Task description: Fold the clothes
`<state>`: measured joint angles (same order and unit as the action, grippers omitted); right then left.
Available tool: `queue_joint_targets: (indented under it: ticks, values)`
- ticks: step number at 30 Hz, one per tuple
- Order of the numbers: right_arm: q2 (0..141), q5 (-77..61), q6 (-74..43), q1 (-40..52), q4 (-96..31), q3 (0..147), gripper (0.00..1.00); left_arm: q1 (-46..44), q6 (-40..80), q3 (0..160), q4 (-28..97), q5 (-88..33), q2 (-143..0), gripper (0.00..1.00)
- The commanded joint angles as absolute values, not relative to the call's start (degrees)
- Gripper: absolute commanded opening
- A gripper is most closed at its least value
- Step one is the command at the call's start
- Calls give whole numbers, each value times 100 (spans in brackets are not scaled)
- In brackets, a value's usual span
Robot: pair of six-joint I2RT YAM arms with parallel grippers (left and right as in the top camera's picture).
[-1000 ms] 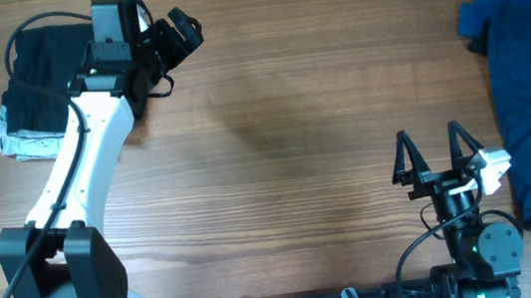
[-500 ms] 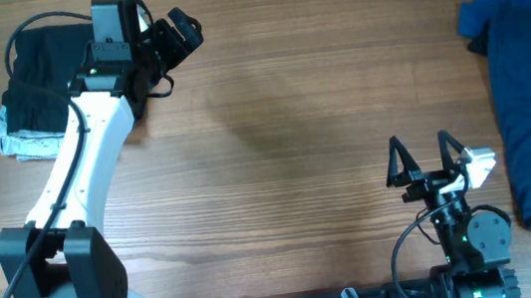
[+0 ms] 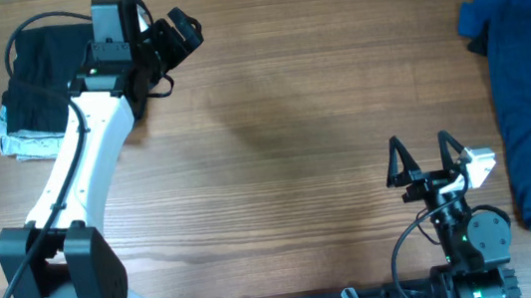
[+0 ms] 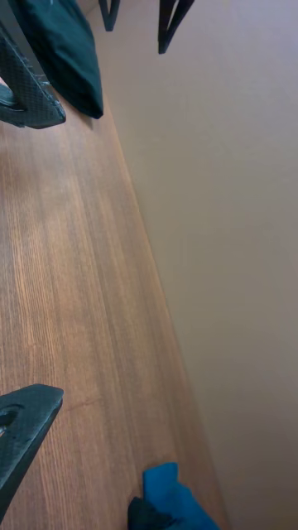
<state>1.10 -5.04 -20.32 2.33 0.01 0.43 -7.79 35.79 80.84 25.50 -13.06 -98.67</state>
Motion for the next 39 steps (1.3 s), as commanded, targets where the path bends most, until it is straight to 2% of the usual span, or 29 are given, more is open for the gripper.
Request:
queue_joint_targets:
  ticks: [1,24,31,39]
  values:
    - [75,-425,-2008,272,16,30,100,-803,3448,8068,2534,-1210,-9878,100]
    - [75,-425,-2008,272,16,30,100,-803,3448,8068,2606,-1210,-9806,100]
    - [75,-425,-2005,272,16,30,100,-803,3446,8062,3514,-1039,-8560,100]
    - [75,-425,-2008,272,16,30,100,-803,3446,8053,4134,-884,-6375,100]
